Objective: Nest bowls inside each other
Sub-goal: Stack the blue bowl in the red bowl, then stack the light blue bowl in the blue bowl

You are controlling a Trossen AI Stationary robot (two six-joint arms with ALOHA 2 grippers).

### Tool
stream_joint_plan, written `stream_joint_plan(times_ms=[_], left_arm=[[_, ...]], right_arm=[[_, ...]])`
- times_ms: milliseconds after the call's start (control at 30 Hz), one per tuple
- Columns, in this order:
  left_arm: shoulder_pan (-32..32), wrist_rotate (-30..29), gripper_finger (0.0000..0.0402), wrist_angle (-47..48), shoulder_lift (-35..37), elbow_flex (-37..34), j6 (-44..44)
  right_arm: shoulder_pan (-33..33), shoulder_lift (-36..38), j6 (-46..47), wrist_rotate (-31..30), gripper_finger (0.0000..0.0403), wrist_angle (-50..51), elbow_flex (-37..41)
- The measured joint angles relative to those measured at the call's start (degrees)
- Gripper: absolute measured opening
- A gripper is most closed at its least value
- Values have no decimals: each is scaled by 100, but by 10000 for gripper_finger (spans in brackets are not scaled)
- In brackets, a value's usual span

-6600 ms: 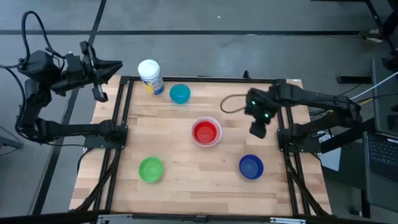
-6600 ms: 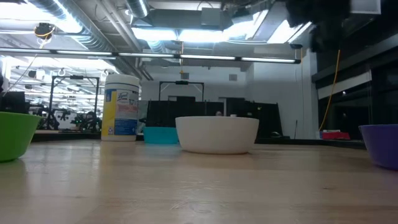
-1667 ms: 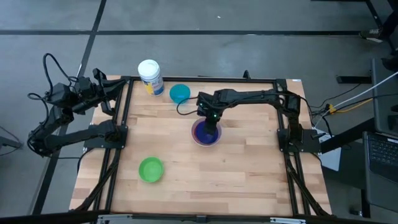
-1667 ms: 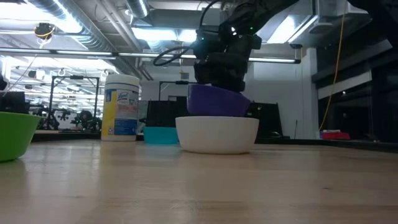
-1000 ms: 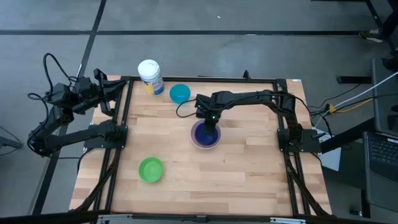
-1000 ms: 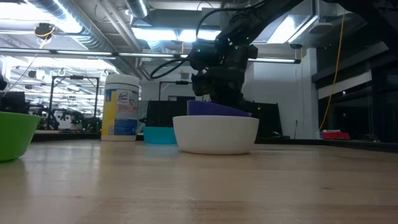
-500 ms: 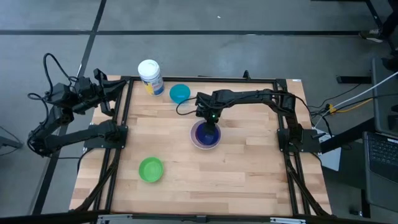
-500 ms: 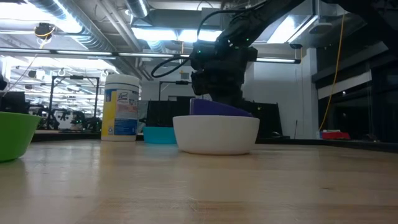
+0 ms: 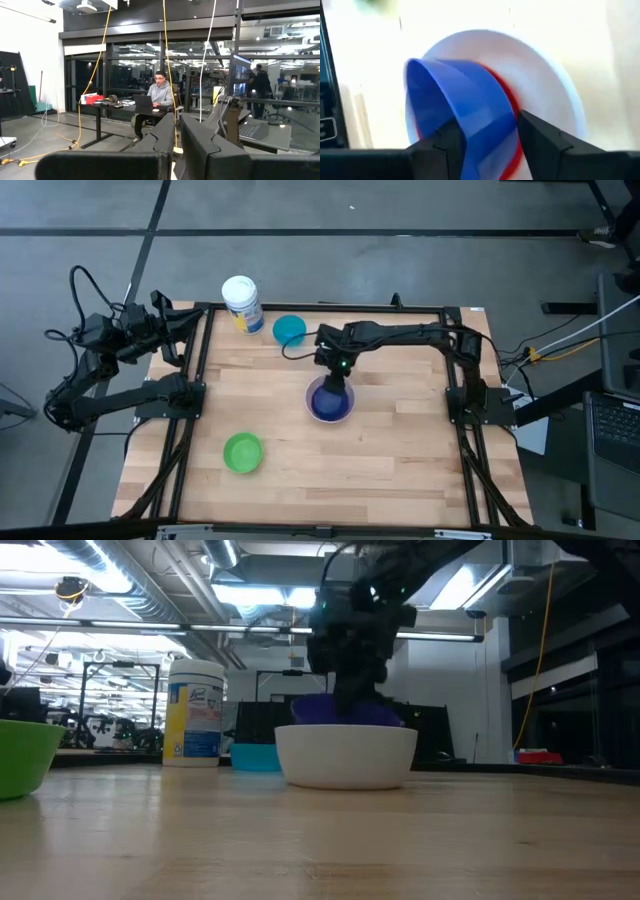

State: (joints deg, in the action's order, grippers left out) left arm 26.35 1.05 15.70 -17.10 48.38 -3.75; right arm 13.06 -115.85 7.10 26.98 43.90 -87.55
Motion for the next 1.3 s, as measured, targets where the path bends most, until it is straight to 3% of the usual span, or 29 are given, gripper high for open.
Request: stream_joint_plan(times_ms=[133, 300, 400, 500, 833, 933, 1133, 1300], left_arm=[[0, -3, 29, 0, 0, 0, 0], [0, -3, 29, 0, 0, 0, 0], [0, -3, 29, 0, 0, 0, 0], [0, -3, 29, 0, 0, 0, 0], [0, -237, 29, 18, 0, 0, 94], [0, -395, 29, 47, 0, 0, 109], [0, -472, 29, 420, -260, 7, 54], [0, -315, 29, 1272, -991, 423, 34]], right_arm=[[2, 88, -32, -429, 129, 14, 2], [15, 102, -316, -21, 45, -40, 3], [2, 102, -322, 77, 30, -204, 3], [46, 102, -141, 123, 49, -462, 3], [505, 103, 639, 237, 168, -1588, 3], [718, 104, 1026, 624, 185, -1936, 3], [1094, 505, 2103, 2366, 198, -3240, 7], [1091, 1689, 2375, 2324, 193, -3926, 5]])
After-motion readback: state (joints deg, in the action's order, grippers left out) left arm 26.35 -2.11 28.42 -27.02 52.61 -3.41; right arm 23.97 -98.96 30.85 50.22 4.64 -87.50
